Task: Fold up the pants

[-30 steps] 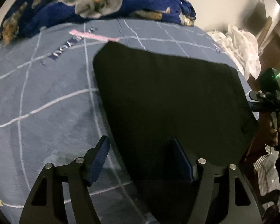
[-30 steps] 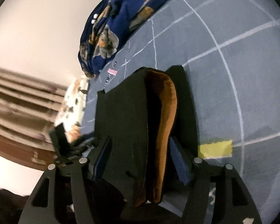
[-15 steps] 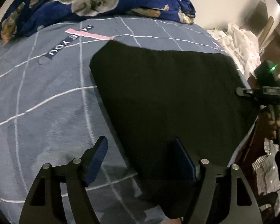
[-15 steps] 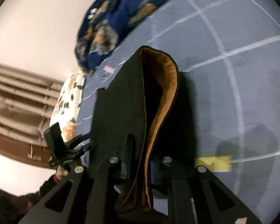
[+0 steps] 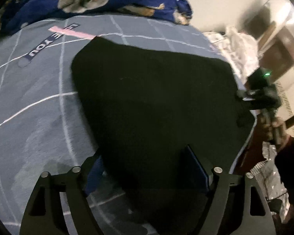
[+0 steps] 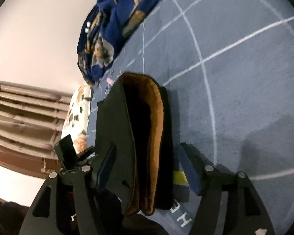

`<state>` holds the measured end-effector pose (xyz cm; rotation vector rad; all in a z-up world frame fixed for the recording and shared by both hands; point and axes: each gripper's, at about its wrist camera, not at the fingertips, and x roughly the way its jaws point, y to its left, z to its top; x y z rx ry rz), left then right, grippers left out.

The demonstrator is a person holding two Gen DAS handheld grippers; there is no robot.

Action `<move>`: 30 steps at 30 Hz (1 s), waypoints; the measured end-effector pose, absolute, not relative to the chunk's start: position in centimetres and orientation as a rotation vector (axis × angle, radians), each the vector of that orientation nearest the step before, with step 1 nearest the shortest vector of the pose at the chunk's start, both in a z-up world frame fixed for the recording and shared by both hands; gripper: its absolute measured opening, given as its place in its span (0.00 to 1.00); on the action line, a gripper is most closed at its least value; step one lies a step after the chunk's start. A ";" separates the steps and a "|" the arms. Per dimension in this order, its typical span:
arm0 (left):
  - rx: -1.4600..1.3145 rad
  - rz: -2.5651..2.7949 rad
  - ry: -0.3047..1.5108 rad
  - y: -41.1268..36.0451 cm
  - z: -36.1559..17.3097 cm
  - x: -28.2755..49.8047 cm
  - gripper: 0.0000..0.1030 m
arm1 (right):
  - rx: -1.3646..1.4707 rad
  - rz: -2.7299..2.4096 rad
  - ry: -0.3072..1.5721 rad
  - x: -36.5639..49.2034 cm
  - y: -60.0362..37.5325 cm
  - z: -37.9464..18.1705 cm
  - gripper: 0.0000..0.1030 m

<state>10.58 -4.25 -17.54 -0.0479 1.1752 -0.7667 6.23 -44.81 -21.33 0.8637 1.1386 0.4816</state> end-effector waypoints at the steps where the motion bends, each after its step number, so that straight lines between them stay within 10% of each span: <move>1: -0.057 -0.782 1.175 -4.3 -17.7 10.7 0.79 | 0.850 0.495 1.137 6.5 -44.5 -21.6 0.59; 8: -0.262 -0.870 1.195 -3.0 -18.3 12.6 0.80 | 0.757 0.600 1.184 8.5 -39.9 -21.4 0.64; 13: -0.143 -0.856 1.155 -4.3 -18.0 12.5 0.63 | 0.754 0.595 1.205 8.2 -39.9 -21.7 0.34; 24: -0.233 -0.876 1.189 -4.3 -18.4 14.2 0.68 | 0.841 0.584 1.187 7.4 -40.5 -22.4 0.41; 26: -0.132 -0.827 1.149 -5.0 -18.2 13.8 0.36 | 0.823 0.561 1.188 7.3 -40.3 -22.2 0.38; 30: -0.166 -0.814 1.104 -4.2 -17.1 13.0 0.22 | 0.807 0.525 1.170 6.9 -39.4 -21.2 0.30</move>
